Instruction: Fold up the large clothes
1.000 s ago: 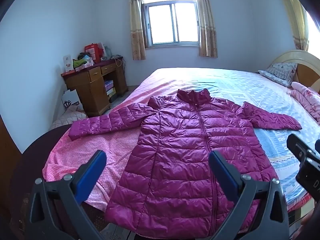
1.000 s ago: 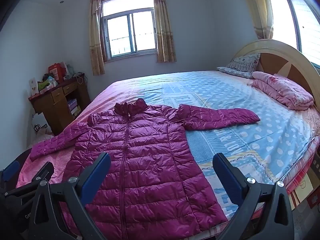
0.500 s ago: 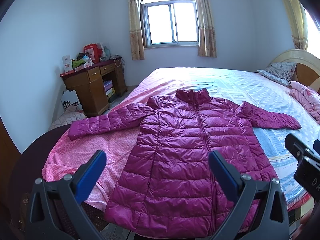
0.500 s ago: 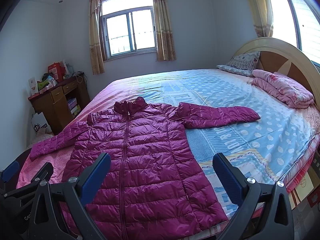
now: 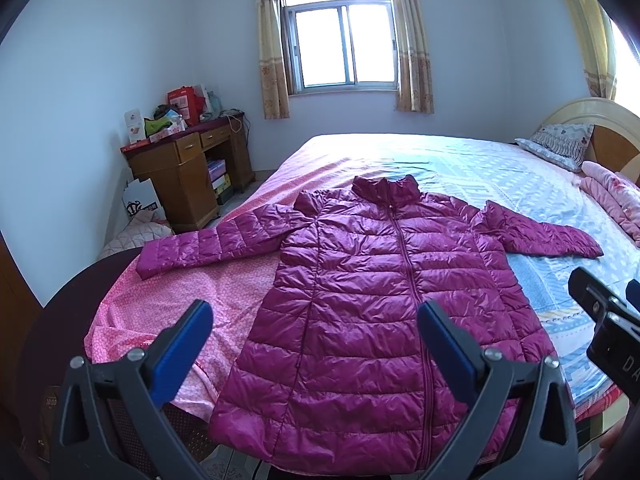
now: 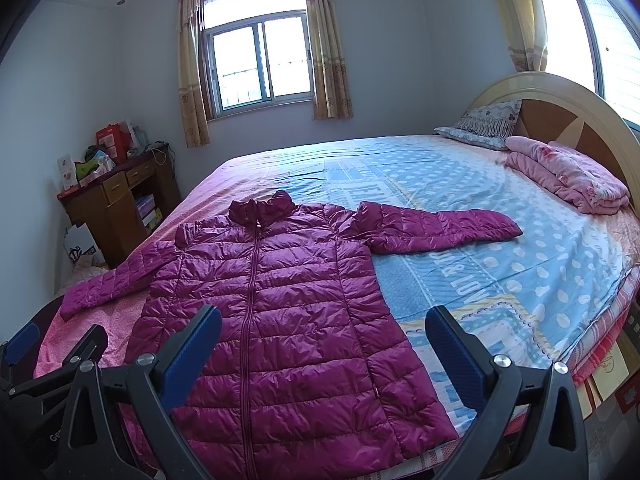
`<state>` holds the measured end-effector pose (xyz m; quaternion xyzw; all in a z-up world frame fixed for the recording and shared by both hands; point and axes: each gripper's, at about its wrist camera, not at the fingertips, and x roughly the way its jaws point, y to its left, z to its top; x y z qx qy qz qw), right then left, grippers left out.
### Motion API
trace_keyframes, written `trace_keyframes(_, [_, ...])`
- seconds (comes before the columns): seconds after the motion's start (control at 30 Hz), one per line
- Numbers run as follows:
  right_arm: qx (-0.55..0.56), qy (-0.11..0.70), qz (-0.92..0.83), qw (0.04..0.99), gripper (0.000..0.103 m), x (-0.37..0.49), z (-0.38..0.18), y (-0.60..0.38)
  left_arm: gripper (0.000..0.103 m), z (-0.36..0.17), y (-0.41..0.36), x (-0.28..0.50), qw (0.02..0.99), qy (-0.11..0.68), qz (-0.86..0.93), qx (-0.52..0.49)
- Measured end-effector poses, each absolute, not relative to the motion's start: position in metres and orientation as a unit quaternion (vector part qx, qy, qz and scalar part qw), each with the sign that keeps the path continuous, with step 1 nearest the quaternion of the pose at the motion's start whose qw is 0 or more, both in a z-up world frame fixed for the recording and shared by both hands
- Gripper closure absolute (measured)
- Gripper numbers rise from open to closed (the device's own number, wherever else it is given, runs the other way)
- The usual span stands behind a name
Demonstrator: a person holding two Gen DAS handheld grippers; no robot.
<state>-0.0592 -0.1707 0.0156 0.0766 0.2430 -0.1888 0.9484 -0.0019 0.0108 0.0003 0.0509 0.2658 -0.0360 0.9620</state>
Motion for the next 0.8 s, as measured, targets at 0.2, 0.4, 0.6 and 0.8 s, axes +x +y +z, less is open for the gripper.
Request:
trace_keyframes(0.2, [0.077, 0.245, -0.188, 0.948, 0.001, -0.0587, 0.0150, -0.1713, 0.000, 0.0001, 0.0106, -0.0019, 0.962, 0.265, -0.036, 0.052])
trace_keyframes(0.4, [0.080, 0.248, -0.186, 0.947, 0.001, -0.0581, 0.0118, -0.1710, 0.000, -0.0001, 0.0105, -0.0019, 0.962, 0.266, -0.036, 0.052])
trace_keyframes(0.6, [0.080, 0.249, -0.186, 0.947, 0.001, -0.0576, 0.0120, -0.1710, 0.000, -0.0003, 0.0104, -0.0020, 0.962, 0.266, -0.036, 0.053])
trace_keyframes(0.8, [0.080, 0.249, -0.187, 0.947, 0.001, -0.0577, 0.0116, -0.1709, 0.000, -0.0001, 0.0104, -0.0015, 0.962, 0.266, -0.035, 0.053])
